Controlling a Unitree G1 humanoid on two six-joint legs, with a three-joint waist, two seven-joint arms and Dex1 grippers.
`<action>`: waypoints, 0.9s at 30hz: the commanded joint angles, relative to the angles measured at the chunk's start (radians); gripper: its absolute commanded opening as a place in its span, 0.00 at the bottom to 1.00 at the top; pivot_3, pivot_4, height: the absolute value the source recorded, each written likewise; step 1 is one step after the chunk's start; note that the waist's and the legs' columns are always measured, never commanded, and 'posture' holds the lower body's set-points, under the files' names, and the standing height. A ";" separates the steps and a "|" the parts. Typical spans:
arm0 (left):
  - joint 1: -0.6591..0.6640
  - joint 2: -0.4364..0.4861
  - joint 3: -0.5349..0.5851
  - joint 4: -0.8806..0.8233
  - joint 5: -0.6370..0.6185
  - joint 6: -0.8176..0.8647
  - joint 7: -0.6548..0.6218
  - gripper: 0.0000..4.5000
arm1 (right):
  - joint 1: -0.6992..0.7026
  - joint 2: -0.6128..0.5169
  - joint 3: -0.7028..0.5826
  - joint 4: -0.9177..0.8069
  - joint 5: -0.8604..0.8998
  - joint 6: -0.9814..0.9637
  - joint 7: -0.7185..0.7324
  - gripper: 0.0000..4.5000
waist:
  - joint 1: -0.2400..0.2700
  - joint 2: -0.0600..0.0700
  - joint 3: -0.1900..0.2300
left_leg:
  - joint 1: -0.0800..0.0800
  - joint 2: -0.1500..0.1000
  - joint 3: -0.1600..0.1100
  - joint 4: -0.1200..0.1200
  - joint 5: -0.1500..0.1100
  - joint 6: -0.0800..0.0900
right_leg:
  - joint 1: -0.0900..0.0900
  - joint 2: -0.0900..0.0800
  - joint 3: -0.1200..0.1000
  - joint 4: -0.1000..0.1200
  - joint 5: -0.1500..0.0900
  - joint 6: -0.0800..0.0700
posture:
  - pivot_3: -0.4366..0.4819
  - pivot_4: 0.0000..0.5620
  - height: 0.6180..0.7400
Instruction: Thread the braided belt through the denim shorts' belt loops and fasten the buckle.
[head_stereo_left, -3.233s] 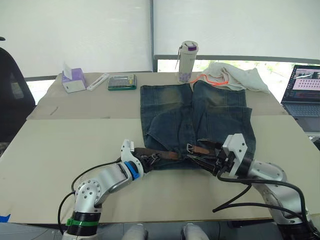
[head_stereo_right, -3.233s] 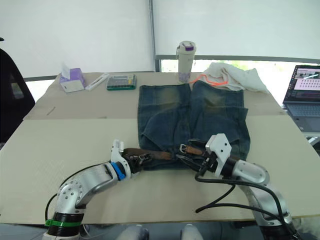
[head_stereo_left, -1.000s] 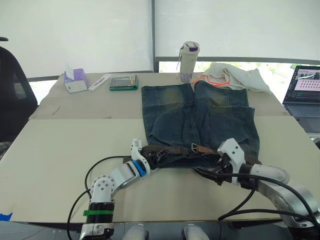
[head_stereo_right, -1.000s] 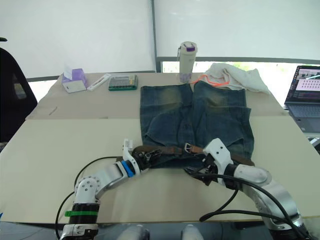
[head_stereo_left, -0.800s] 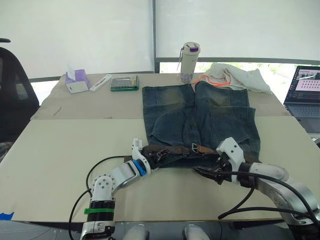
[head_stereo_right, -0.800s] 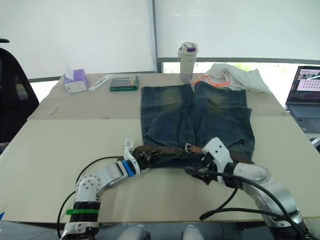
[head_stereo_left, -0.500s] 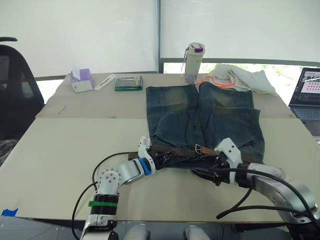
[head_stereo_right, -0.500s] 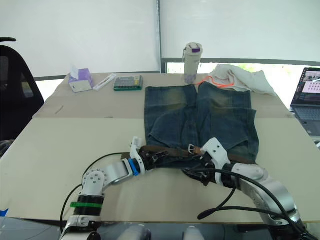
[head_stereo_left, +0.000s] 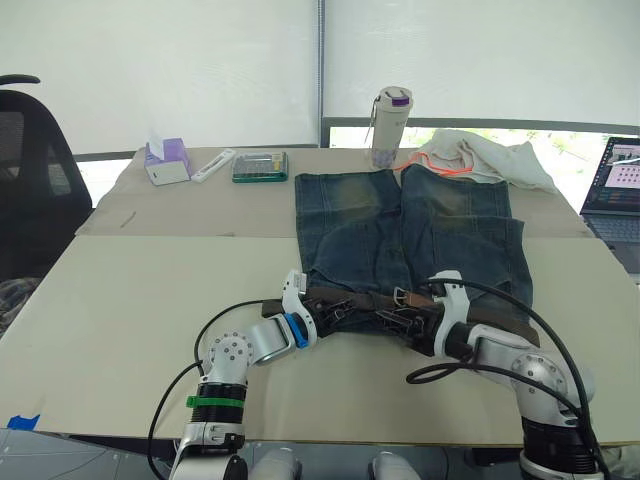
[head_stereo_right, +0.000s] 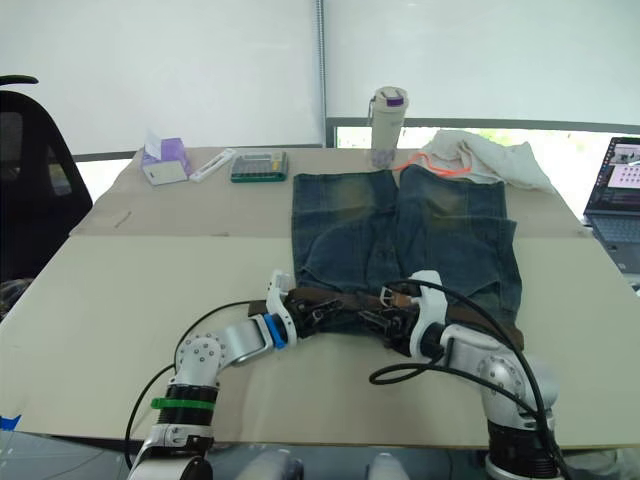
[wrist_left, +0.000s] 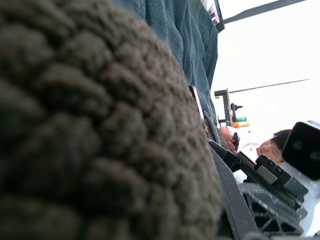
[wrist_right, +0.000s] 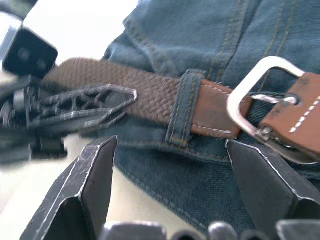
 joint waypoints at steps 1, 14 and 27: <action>0.019 -0.015 -0.015 0.065 0.052 0.025 -0.010 0.00 | -0.039 0.057 -0.097 0.017 0.041 0.045 -0.083 0.85 | -0.002 0.002 -0.001 | 0.000 0.000 0.000 0.000 0.000 0.000 | 0.000 0.000 0.000 0.000 0.000 0.000 | 0.48 0.27 1.00; 0.008 -0.020 0.010 0.074 0.103 0.044 -0.048 0.00 | -0.140 0.394 -0.485 0.069 0.338 0.125 -0.449 0.85 | -0.012 0.007 -0.004 | 0.000 -0.001 -0.001 -0.001 0.000 0.001 | -0.001 -0.001 0.000 0.001 -0.001 0.001 | 0.48 0.27 1.00; -0.002 -0.038 0.045 0.083 0.139 0.060 -0.058 0.00 | -0.058 0.227 -0.277 0.042 0.344 0.126 -0.450 0.54 | -0.030 0.008 -0.005 | 0.000 -0.002 0.000 -0.001 0.001 0.001 | -0.001 -0.002 0.000 0.001 -0.002 0.004 | 0.48 0.27 1.00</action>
